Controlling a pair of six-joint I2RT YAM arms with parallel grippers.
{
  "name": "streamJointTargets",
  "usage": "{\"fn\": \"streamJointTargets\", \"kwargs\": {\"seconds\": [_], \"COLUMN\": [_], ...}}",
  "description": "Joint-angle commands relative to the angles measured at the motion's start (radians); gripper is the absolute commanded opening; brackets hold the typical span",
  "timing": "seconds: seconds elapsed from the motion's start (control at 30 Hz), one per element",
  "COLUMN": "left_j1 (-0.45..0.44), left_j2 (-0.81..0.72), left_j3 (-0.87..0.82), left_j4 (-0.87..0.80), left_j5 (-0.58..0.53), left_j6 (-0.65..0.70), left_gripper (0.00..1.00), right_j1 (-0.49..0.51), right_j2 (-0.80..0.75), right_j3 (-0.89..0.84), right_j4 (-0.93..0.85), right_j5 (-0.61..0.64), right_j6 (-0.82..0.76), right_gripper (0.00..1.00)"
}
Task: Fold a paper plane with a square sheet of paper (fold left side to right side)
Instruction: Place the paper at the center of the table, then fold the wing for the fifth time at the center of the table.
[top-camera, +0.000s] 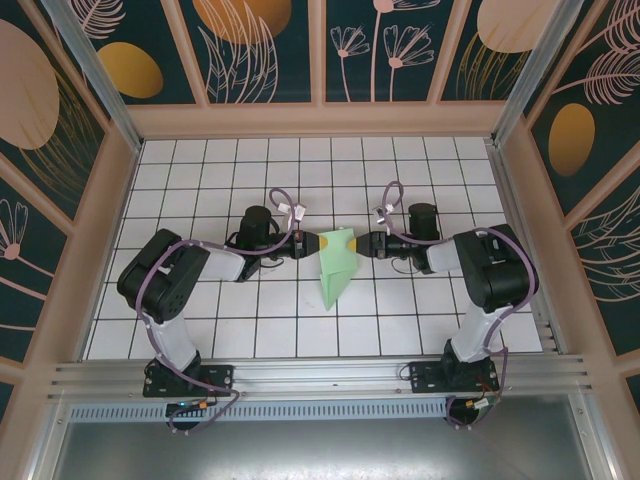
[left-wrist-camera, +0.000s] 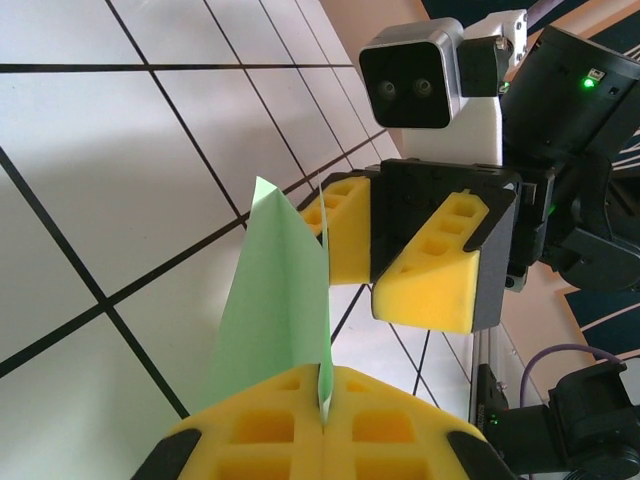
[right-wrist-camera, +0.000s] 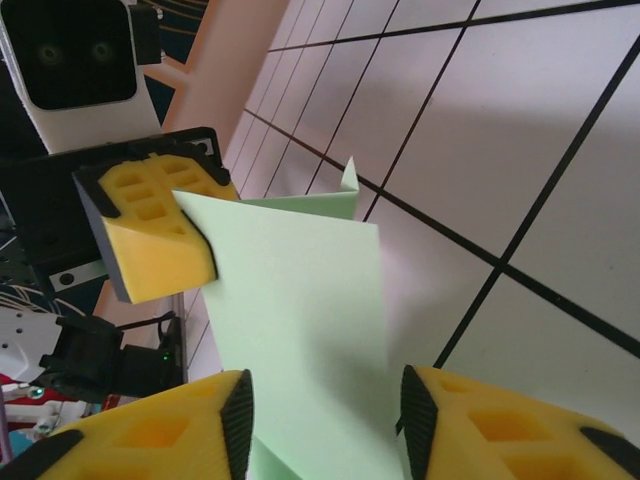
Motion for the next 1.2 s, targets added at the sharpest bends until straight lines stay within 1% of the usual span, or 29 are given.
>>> {"fn": "streamJointTargets", "kwargs": {"seconds": [0.0,0.07,0.2,0.27,0.3,0.37,0.4,0.43,0.47,0.53,0.6,0.67,0.73,0.83,0.97,1.03,1.17], "left_j1": [0.006,0.006,0.006,0.006,0.006,0.006,0.006,0.006,0.006,0.006,0.005,-0.006,-0.047,-0.127,-0.264,-0.332,-0.439], "left_j2": [0.02,0.025,0.031,0.029,0.024,-0.003,-0.021,-0.05,-0.087,-0.172,-0.247,-0.318,-0.387,-0.449,-0.466,-0.447,-0.379], "left_j3": [0.011,0.013,0.021,0.027,0.029,0.035,0.043,0.05,0.056,0.062,0.072,0.085,0.096,0.1,0.099,0.105,0.138], "left_j4": [0.025,0.02,-0.005,-0.03,-0.046,-0.109,-0.154,-0.206,-0.26,-0.35,-0.436,-0.526,-0.605,-0.682,-0.769,-0.796,-0.817], "left_j5": [0.026,0.026,0.019,0.007,0.0,-0.036,-0.065,-0.097,-0.14,-0.24,-0.334,-0.436,-0.526,-0.606,-0.709,-0.75,-0.829], "left_j6": [-0.001,0.002,0.013,0.027,0.037,0.073,0.103,0.134,0.169,0.223,0.267,0.3,0.35,0.392,0.418,0.411,0.377], "left_gripper": [0.0,0.0,0.0,0.02,0.08,0.35,0.46,0.55,0.62,0.7,0.72,0.69,0.68,0.67,0.66,0.66,0.66], "right_j1": [0.005,0.004,0.003,0.001,-0.001,-0.002,-0.001,0.0,0.0,0.0,0.002,0.004,0.013,0.026,0.027,0.028,0.031], "right_j2": [-0.012,-0.023,-0.045,-0.06,-0.066,-0.085,-0.097,-0.111,-0.124,-0.152,-0.175,-0.186,-0.182,-0.175,-0.171,-0.163,-0.133], "right_j3": [0.006,0.014,0.021,0.021,0.022,0.023,0.024,0.033,0.042,0.055,0.056,0.057,0.075,0.093,0.133,0.162,0.216], "right_j4": [-0.011,-0.062,-0.122,-0.157,-0.172,-0.202,-0.226,-0.27,-0.334,-0.42,-0.461,-0.487,-0.535,-0.561,-0.587,-0.612,-0.657], "right_j5": [-0.045,-0.033,-0.009,0.006,0.015,0.023,0.043,0.073,0.111,0.172,0.207,0.231,0.269,0.309,0.321,0.324,0.313], "right_j6": [-0.05,-0.08,-0.115,-0.131,-0.135,-0.135,-0.128,-0.122,-0.117,-0.094,-0.058,-0.004,0.055,0.123,0.182,0.201,0.2], "right_gripper": [0.4,0.29,0.18,0.09,0.05,0.01,0.0,0.0,0.0,0.0,0.0,0.0,0.0,0.0,0.0,0.0,0.0]}}
